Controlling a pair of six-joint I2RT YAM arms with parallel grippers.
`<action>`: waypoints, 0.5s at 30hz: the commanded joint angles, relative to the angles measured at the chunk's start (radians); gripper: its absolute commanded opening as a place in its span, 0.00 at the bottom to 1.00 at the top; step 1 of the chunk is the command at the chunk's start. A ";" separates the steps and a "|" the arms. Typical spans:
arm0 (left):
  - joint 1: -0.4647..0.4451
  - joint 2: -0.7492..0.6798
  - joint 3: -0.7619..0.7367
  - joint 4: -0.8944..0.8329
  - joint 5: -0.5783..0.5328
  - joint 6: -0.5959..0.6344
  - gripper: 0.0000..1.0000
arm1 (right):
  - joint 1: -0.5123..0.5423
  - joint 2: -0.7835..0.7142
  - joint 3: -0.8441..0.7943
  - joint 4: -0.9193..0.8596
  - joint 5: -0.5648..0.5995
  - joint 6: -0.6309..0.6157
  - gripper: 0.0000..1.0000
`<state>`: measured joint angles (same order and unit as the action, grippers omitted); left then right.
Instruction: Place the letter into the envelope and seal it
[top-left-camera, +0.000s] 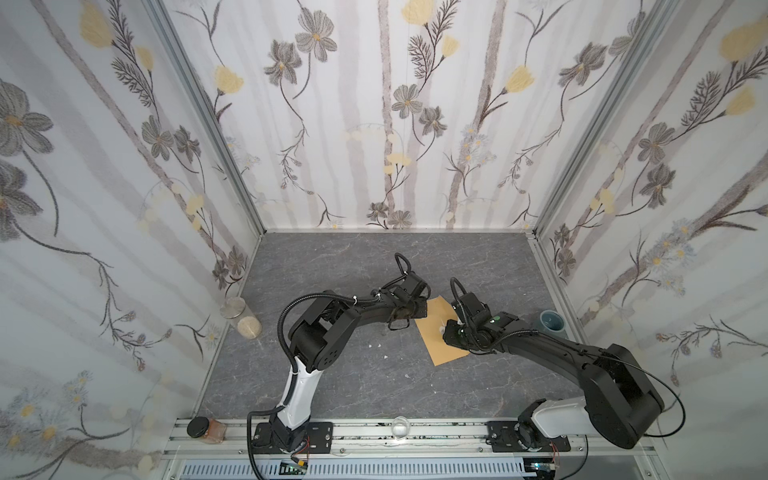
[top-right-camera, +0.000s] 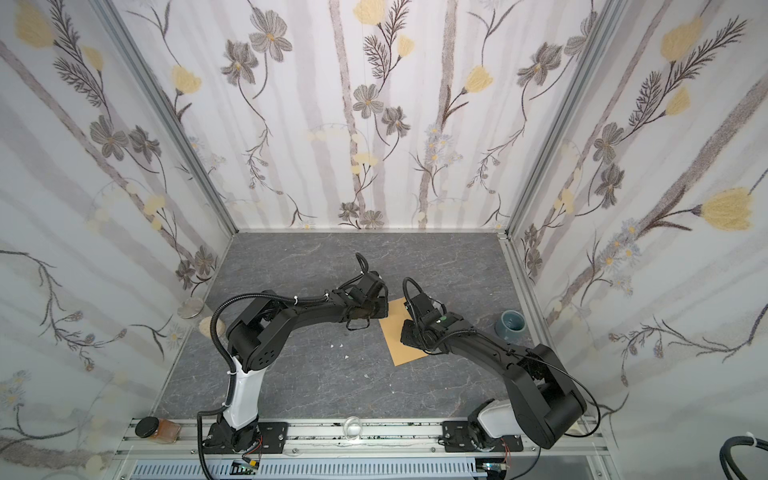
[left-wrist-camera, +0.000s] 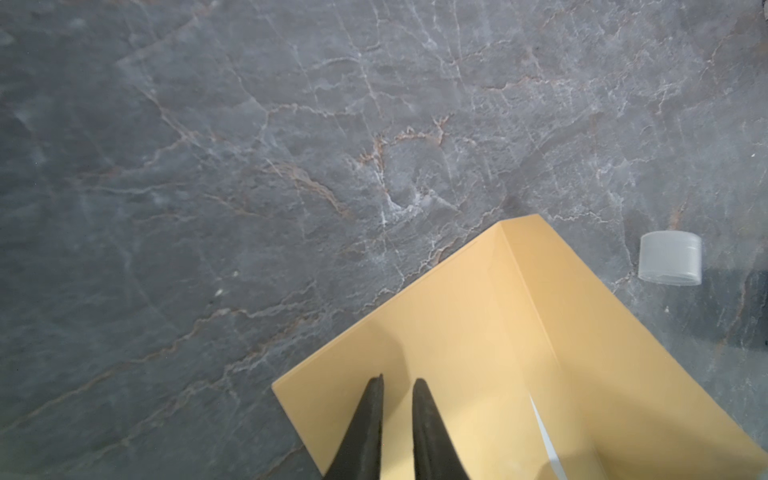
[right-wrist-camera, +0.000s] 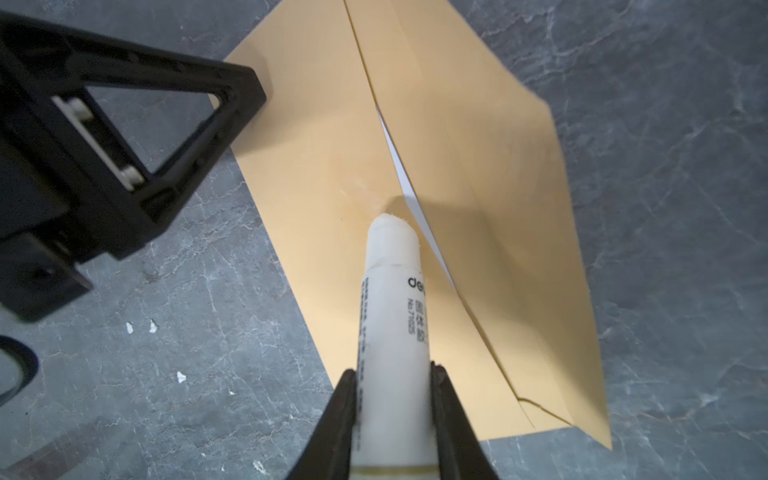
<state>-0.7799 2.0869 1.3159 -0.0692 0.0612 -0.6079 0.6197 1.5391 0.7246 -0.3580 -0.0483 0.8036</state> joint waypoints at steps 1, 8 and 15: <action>-0.001 0.008 -0.013 -0.139 -0.001 -0.017 0.18 | -0.001 0.005 -0.019 -0.055 -0.004 0.034 0.00; -0.002 0.006 -0.015 -0.138 0.004 -0.015 0.18 | -0.021 0.125 0.059 0.010 0.004 -0.002 0.00; -0.004 0.000 -0.015 -0.139 0.003 -0.017 0.18 | -0.034 0.212 0.143 0.030 0.005 -0.041 0.00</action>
<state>-0.7795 2.0823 1.3109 -0.0685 0.0376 -0.6094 0.5877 1.7374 0.8608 -0.2687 -0.0643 0.7753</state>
